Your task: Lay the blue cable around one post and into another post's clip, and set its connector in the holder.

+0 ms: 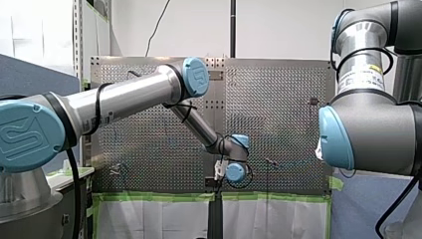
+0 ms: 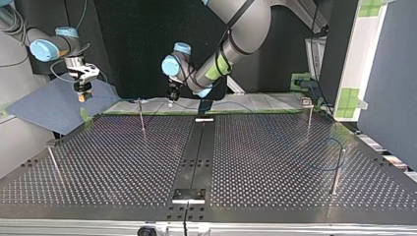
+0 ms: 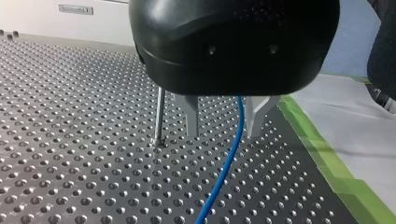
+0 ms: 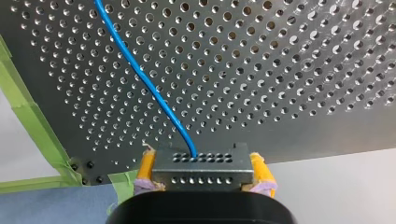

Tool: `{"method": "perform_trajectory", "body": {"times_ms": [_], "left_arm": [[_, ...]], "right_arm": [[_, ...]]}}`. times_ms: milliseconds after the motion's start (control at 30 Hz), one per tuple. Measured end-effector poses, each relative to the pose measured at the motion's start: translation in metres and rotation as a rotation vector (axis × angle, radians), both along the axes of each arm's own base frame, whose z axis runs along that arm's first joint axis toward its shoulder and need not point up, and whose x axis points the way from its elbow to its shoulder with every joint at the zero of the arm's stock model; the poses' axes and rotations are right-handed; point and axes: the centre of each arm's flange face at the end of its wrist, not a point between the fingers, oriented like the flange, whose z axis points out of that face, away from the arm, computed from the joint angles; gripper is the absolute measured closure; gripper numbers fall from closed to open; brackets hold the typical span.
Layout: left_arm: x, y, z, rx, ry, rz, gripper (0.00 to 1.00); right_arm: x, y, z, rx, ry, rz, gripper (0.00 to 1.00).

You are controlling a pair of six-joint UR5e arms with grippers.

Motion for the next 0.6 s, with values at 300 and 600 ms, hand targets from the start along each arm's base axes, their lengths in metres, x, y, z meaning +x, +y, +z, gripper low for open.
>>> {"method": "perform_trajectory", "body": {"times_ms": [300,600], "left_arm": [[0.0006,0.0006,-0.0007,0.000,0.004,-0.006,0.96],[0.0026,0.0019,-0.0007,-0.006,0.009,-0.013,0.99]], "right_arm": [[0.0000,0.0001,-0.0002,0.001,0.000,0.000,1.00],[-0.0014,-0.0005,0.0003,-0.001,-0.002,-0.003,1.00]]}}
